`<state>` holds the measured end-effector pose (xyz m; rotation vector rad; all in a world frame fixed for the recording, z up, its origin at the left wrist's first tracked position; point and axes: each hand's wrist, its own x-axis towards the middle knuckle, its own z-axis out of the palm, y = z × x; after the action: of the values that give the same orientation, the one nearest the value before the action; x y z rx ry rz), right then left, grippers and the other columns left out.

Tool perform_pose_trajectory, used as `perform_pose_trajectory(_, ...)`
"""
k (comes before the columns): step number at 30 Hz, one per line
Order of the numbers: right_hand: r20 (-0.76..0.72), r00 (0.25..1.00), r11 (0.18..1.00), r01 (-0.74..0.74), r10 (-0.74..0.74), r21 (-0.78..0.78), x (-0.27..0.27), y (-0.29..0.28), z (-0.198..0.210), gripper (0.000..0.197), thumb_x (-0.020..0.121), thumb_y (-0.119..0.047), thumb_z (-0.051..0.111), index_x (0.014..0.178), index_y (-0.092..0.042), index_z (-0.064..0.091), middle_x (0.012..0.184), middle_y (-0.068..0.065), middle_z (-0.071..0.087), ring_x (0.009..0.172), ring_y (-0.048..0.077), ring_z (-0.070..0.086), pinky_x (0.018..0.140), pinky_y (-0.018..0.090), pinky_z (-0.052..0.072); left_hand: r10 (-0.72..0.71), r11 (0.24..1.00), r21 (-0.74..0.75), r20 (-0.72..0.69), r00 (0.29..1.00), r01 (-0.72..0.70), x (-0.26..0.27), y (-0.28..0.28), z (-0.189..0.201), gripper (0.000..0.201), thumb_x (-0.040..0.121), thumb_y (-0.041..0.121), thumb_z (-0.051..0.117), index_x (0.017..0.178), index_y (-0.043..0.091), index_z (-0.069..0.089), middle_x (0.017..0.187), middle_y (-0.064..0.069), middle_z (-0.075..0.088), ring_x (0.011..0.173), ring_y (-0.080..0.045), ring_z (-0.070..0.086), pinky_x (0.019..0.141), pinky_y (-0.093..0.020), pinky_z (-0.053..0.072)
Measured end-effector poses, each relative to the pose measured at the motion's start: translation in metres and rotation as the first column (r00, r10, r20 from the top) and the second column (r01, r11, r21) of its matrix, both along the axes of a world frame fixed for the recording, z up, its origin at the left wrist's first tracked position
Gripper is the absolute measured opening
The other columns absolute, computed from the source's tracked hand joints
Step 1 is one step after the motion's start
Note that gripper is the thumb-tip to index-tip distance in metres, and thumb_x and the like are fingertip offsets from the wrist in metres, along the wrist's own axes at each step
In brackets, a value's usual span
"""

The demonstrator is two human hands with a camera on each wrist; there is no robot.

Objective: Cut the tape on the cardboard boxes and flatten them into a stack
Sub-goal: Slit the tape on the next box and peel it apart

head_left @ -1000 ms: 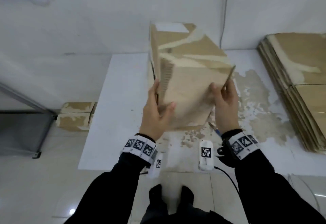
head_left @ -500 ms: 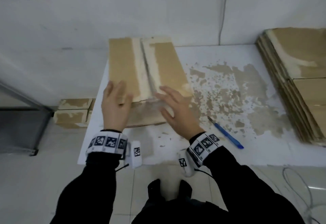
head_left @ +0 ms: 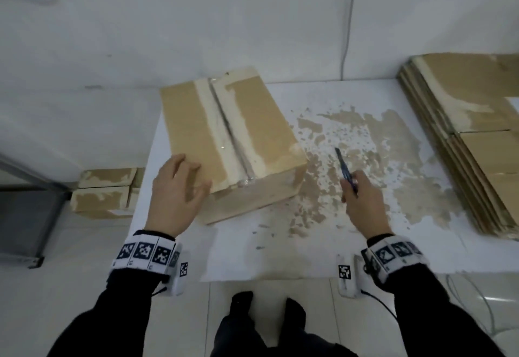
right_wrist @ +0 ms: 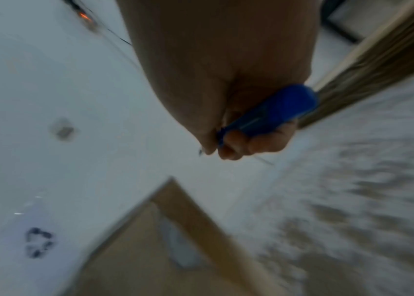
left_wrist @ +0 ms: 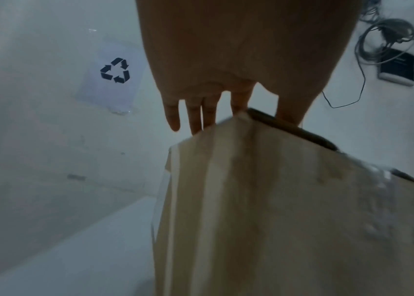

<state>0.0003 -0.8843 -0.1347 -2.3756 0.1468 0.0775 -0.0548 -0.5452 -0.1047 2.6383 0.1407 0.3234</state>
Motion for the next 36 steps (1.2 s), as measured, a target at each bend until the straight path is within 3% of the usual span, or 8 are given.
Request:
perform_pose_trajectory(3, 0.069, 0.971, 0.972, -0.231, 0.228, 0.039, 0.030, 0.066, 0.065, 0.015, 0.101, -0.024, 0.038, 0.099, -0.012, 0.048, 0.064, 0.000, 0.046, 0.050, 0.014, 0.040, 0.044, 0.024, 0.028, -0.120, 0.987, 0.106, -0.033, 0.992, 0.123, 0.024, 0.032, 0.017, 0.061, 0.082, 0.066, 0.038, 0.110, 0.017, 0.061, 0.114, -0.001, 0.054, 0.105, -0.020, 0.047, 0.090, -0.040, 0.042)
perform_pose_trajectory(5, -0.010, 0.932, 0.932, -0.361, 0.362, 0.040, 0.056, 0.115, 0.088, 0.016, 0.102, -0.018, 0.033, 0.104, -0.009, 0.046, 0.069, 0.000, 0.045, 0.055, 0.014, 0.039, 0.050, 0.027, 0.030, -0.174, 0.968, 0.165, -0.107, 0.979, 0.190, 0.047, 0.049, 0.023, 0.073, 0.080, 0.071, 0.033, 0.123, 0.016, 0.055, 0.126, -0.004, 0.051, 0.115, -0.021, 0.045, 0.098, -0.039, 0.037)
perform_pose_trajectory(8, -0.136, 0.858, 0.857, -0.509, 0.496, -0.086, 0.098, 0.186, 0.101, 0.032, 0.100, -0.010, 0.030, 0.130, -0.006, 0.037, 0.089, 0.011, 0.054, 0.058, 0.016, 0.041, 0.051, 0.030, 0.033, -0.242, 0.922, 0.233, -0.275, 0.931, 0.308, 0.079, 0.064, 0.019, 0.098, 0.077, 0.078, 0.021, 0.149, 0.012, 0.025, 0.156, -0.011, 0.019, 0.144, -0.025, 0.016, 0.118, -0.039, 0.011)
perform_pose_trajectory(11, -0.171, 0.854, 0.826, -0.519, 0.491, -0.219, 0.130, 0.235, 0.104, 0.038, 0.098, -0.005, 0.030, 0.136, -0.004, 0.032, 0.113, 0.025, 0.056, 0.073, 0.027, 0.049, 0.053, 0.027, 0.034, -0.305, 0.883, 0.246, -0.347, 0.887, 0.400, 0.091, 0.068, 0.005, 0.110, 0.069, 0.086, -0.006, 0.153, 0.016, 0.003, 0.160, -0.007, -0.006, 0.147, -0.018, -0.009, 0.117, -0.033, -0.009)
perform_pose_trajectory(13, -0.185, 0.865, 0.818, -0.502, 0.467, -0.282, 0.144, 0.254, 0.103, 0.039, 0.096, -0.001, 0.031, 0.135, -0.002, 0.035, 0.121, 0.025, 0.053, 0.095, 0.034, 0.054, 0.067, 0.033, 0.038, -0.325, 0.886, 0.235, -0.299, 0.897, 0.399, 0.092, 0.069, -0.003, 0.103, 0.074, 0.081, -0.003, 0.153, 0.016, 0.002, 0.160, -0.007, -0.008, 0.147, -0.016, -0.011, 0.116, -0.031, -0.011)
perform_pose_trajectory(16, -0.191, 0.871, 0.807, -0.491, 0.453, -0.328, 0.155, 0.269, 0.097, 0.039, 0.095, -0.003, 0.034, 0.134, -0.003, 0.036, 0.121, 0.024, 0.054, 0.108, 0.038, 0.053, 0.080, 0.039, 0.041, -0.329, 0.897, 0.217, -0.255, 0.909, 0.386, 0.091, 0.068, -0.007, 0.095, 0.080, 0.075, 0.006, 0.153, 0.016, 0.003, 0.160, -0.007, -0.007, 0.147, -0.017, -0.011, 0.118, -0.032, -0.010)
perform_pose_trajectory(22, -0.186, 0.872, 0.761, -0.487, 0.453, -0.429, 0.162, 0.283, 0.096, 0.035, 0.094, 0.001, 0.032, 0.128, -0.001, 0.041, 0.113, 0.025, 0.057, 0.086, 0.030, 0.049, 0.069, 0.034, 0.033, -0.342, 0.901, 0.195, -0.227, 0.912, 0.387, 0.091, 0.069, -0.011, 0.093, 0.081, 0.073, 0.005, 0.153, 0.015, 0.005, 0.160, -0.007, -0.007, 0.147, -0.016, -0.013, 0.118, -0.032, -0.012)
perform_pose_trajectory(36, -0.284, 0.853, 0.715, -0.522, 0.438, -0.466, 0.127, 0.258, 0.102, 0.035, 0.097, -0.003, 0.031, 0.128, -0.002, 0.048, 0.127, 0.021, 0.053, 0.111, 0.035, 0.052, 0.090, 0.038, 0.041, -0.294, 0.917, 0.207, -0.223, 0.929, 0.340, 0.092, 0.064, -0.010, 0.098, 0.075, 0.074, 0.002, 0.153, 0.016, 0.010, 0.161, -0.006, -0.004, 0.147, -0.018, -0.009, 0.117, -0.031, -0.012)
